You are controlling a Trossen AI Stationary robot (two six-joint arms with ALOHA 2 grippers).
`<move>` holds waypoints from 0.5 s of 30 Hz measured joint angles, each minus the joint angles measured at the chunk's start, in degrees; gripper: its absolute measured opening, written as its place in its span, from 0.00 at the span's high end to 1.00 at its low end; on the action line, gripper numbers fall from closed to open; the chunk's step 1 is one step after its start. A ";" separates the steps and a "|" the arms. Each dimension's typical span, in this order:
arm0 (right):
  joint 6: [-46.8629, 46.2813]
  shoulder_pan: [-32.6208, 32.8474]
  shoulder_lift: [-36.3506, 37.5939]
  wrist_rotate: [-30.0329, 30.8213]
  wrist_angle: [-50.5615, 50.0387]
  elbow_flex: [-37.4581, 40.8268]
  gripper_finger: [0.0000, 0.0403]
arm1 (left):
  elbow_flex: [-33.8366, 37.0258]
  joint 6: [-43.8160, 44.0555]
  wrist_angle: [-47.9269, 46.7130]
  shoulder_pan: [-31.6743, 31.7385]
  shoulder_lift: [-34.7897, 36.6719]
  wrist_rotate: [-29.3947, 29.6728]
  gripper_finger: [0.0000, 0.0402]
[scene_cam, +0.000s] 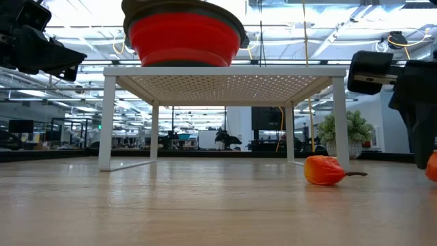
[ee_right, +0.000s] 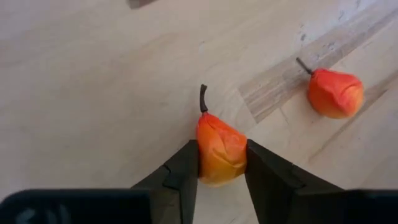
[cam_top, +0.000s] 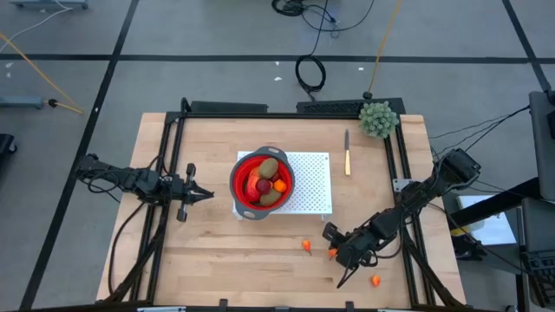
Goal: Pick & Place Fruit
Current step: Put the middle peach into the strainer bowl on the shelf
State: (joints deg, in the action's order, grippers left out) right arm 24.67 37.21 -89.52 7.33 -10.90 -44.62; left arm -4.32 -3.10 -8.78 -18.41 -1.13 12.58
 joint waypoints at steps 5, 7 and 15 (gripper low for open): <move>-1.09 0.04 1.48 -0.11 1.24 -0.36 0.72 | 0.00 0.20 0.00 0.02 0.00 0.01 0.95; -3.42 0.04 2.55 -0.16 2.79 -0.94 0.73 | 0.00 0.20 0.00 0.00 0.00 0.00 0.95; -18.11 0.07 9.40 -9.84 14.31 -1.20 0.73 | 0.00 0.26 0.02 0.02 0.02 0.00 0.95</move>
State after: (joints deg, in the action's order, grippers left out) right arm 6.55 37.28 -80.12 -2.51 3.41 -45.82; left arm -4.32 -2.83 -8.76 -18.39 -1.11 12.58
